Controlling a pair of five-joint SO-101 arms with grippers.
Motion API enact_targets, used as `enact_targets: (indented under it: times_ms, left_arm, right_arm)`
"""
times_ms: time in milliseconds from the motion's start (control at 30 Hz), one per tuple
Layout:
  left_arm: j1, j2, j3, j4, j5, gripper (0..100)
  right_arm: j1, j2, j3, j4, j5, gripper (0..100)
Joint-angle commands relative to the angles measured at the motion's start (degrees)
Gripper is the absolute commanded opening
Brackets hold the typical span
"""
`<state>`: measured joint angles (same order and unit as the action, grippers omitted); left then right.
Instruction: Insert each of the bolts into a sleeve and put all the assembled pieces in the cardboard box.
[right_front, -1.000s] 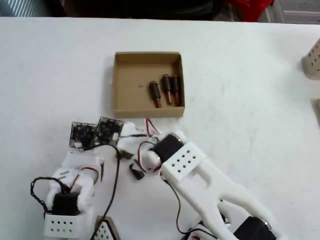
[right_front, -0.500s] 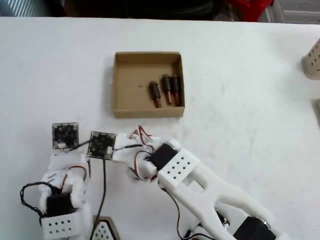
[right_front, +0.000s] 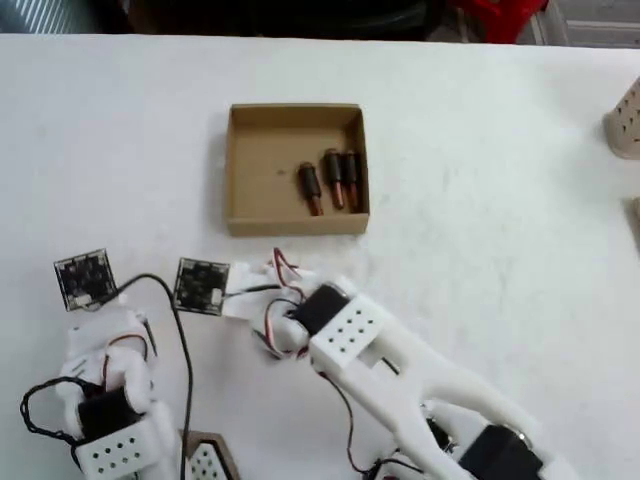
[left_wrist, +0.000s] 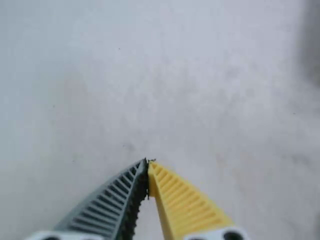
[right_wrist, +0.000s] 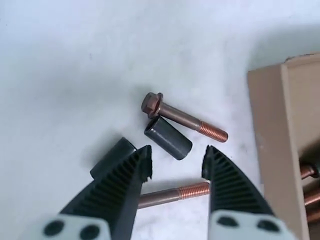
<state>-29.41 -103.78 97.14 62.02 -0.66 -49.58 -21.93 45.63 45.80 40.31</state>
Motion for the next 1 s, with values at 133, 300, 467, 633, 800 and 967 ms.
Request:
enact_targets:
  times_ms: [133, 300, 467, 633, 800, 967]
  left_arm:
    - [-0.6, -0.5, -0.2, 0.5, 0.5, 2]
    - [-0.6, -0.4, -0.2, 0.5, 0.4, 2]
    - [-0.5, -0.4, -0.2, 0.5, 0.3, 2]
    - [-0.5, -0.4, -0.2, 0.6, 0.3, 2]
    - [-0.5, -0.4, -0.2, 0.6, 0.3, 2]
    - [-0.5, -0.4, -0.2, 0.6, 0.3, 2]
  right_arm:
    - [0.0, 8.4, -2.8, -3.3, 5.5, 15.2]
    - [1.2, 13.2, -5.9, -3.5, 6.8, 15.2]
    - [1.3, 19.0, -9.5, -3.5, 10.3, 15.2]
    - [3.9, 23.5, -13.6, -3.5, 10.4, 15.2]
    - [4.4, 27.9, -16.2, -3.5, 10.5, 15.2]
    - [4.0, 31.0, -18.7, -3.1, 10.5, 15.2]
